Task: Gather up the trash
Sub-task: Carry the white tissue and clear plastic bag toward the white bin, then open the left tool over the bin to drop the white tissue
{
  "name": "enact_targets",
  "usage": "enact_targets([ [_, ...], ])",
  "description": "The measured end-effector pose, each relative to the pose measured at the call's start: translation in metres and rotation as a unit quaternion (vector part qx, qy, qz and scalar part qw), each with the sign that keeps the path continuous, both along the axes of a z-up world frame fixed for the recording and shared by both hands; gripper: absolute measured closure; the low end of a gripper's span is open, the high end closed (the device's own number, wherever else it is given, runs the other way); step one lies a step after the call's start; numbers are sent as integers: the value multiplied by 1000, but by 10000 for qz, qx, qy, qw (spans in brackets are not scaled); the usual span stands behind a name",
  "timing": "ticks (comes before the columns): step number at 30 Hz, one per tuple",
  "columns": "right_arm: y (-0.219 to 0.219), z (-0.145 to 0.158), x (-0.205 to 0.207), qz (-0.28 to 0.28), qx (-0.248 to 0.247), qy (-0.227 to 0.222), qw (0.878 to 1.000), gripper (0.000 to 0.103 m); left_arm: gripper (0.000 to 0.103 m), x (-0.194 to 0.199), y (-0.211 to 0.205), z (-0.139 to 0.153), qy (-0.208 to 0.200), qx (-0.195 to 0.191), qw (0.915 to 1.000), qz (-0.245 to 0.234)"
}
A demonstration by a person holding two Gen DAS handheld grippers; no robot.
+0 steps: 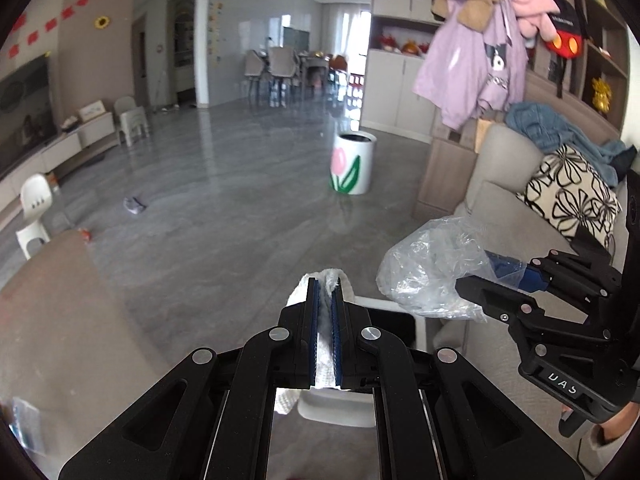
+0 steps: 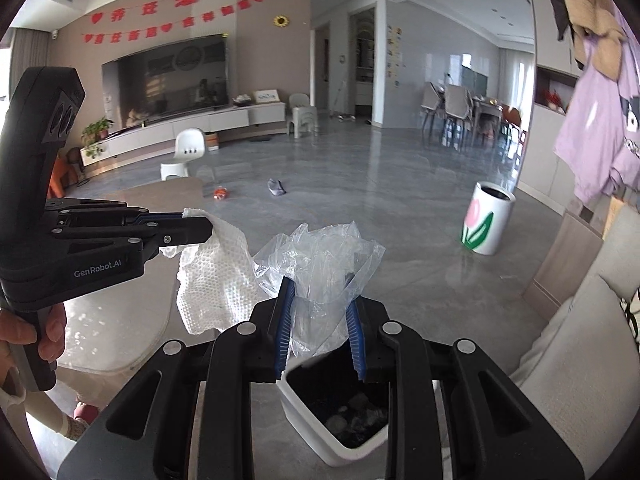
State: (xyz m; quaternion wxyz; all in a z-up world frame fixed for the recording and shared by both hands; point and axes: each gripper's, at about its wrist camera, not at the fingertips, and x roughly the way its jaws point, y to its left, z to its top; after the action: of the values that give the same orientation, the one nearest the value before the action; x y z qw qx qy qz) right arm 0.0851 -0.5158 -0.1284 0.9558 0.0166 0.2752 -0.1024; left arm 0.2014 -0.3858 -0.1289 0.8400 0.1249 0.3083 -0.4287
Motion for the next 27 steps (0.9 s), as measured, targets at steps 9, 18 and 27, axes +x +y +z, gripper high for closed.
enact_targets([
  [9, -34, -22, -10, -284, 93, 201, 9994, 76, 4, -4, -58, -32, 52, 671, 9977, -124],
  [18, -50, -39, -11, -451, 231, 306, 9982, 75, 4, -7, -65, -33, -458, 693, 9964, 147],
  [27, -54, -60, 13, -372, 314, 524, 9974, 75, 4, 7, -42, -23, -565, 630, 9950, 536],
])
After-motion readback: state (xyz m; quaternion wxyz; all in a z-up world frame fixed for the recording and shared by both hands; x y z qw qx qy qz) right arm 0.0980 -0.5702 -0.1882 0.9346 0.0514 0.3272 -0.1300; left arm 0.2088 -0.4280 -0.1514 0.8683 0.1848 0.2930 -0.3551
